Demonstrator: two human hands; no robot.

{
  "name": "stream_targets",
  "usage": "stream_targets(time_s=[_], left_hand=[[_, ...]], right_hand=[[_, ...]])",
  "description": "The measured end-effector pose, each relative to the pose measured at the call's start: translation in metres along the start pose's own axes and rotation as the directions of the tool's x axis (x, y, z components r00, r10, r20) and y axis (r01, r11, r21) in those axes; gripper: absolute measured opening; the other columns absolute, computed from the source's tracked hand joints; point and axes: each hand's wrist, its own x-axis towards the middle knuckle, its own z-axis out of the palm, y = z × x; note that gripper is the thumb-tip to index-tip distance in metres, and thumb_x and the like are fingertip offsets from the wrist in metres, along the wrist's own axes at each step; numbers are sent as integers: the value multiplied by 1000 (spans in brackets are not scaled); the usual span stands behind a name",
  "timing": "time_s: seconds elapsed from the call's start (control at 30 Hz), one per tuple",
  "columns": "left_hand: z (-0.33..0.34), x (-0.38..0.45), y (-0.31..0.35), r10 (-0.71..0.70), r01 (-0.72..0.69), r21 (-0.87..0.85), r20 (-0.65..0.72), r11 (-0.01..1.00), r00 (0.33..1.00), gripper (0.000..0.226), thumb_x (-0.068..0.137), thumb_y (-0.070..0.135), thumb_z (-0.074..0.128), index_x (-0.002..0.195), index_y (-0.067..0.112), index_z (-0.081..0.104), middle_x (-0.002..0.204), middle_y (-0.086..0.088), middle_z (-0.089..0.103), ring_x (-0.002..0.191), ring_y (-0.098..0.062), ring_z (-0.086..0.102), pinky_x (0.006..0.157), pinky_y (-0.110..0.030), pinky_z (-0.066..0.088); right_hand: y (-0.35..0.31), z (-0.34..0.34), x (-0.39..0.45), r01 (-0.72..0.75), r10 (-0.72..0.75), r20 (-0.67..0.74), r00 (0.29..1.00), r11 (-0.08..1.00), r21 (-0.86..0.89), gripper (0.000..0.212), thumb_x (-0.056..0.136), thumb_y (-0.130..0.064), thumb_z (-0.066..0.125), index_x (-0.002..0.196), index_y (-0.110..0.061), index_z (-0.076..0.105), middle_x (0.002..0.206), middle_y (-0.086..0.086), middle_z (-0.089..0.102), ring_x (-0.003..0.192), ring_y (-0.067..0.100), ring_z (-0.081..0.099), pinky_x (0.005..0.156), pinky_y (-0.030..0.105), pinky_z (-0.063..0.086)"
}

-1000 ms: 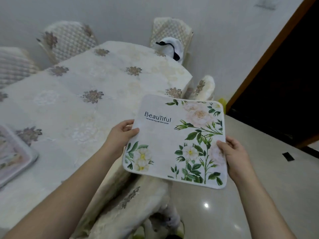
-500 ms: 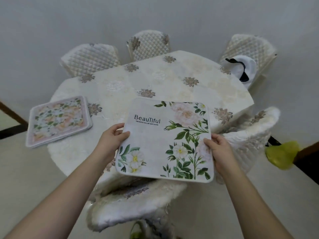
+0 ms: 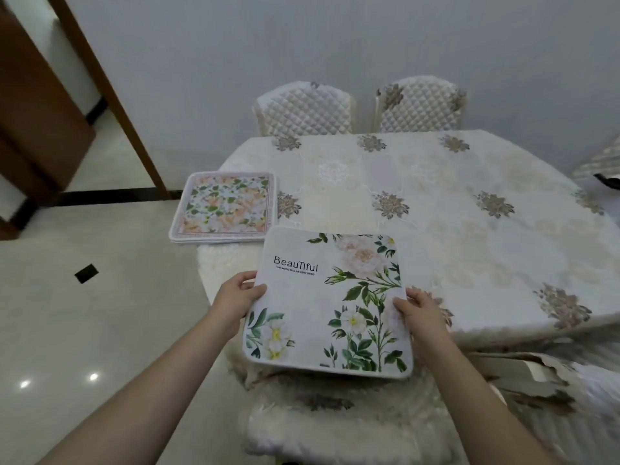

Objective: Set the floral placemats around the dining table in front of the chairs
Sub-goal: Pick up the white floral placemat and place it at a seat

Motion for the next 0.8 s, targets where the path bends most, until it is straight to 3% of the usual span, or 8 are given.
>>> stream_targets(time_s=[0.1, 0.23, 0.37, 0.5, 0.7, 0.8], left_hand=[[-13, 27, -14, -32, 32, 3, -12, 999, 999, 24, 93, 4, 65, 113, 14, 59, 104, -16, 71, 79, -29, 68, 63, -32, 53], [-19, 55, -36, -78, 78, 10, -24, 997, 997, 22, 92, 5, 67, 111, 14, 61, 105, -13, 71, 86, -30, 70, 66, -34, 54], [-19, 71, -50, -95, 97, 72, -33, 993, 995, 21, 88, 9, 72, 107, 11, 64, 103, -12, 73, 87, -30, 71, 72, -40, 58], [-13, 83, -54, -75, 83, 168, -54, 982, 996, 17, 86, 13, 75, 100, 12, 65, 97, -11, 73, 84, -29, 71, 79, -45, 59], [5, 94, -56, 40, -5, 369, -88, 930, 995, 11, 89, 16, 72, 99, 15, 66, 91, -1, 70, 84, -22, 69, 80, -39, 57], [9, 96, -59, 82, -20, 489, -107, 872, 991, 14, 89, 19, 71, 102, 16, 67, 89, 4, 68, 82, -17, 65, 75, -31, 52]], right_hand=[[5, 26, 19, -19, 19, 4, 1000, 997, -79, 22, 95, -16, 61, 117, -12, 59, 103, 6, 71, 90, 28, 71, 80, 50, 59], [6, 44, 35, 23, -34, -42, 999, 972, -233, 11, 96, -17, 59, 106, -17, 63, 94, 2, 72, 84, 22, 71, 74, 41, 60], [16, 52, 47, 13, -31, -48, 998, 943, -334, 15, 97, -18, 57, 111, -15, 63, 94, 2, 71, 83, 21, 70, 71, 38, 59], [21, 52, 62, 18, -50, -72, 996, 917, -398, 17, 98, -18, 56, 113, -16, 62, 101, 1, 70, 88, 20, 67, 80, 42, 57], [26, 46, 92, 87, -138, -69, 988, 866, -493, 22, 99, -18, 54, 118, -13, 64, 107, 5, 68, 94, 23, 62, 89, 46, 53], [30, 44, 98, 117, -173, -58, 983, 843, -525, 24, 99, -17, 55, 120, -12, 64, 101, 2, 66, 89, 19, 60, 85, 39, 52]])
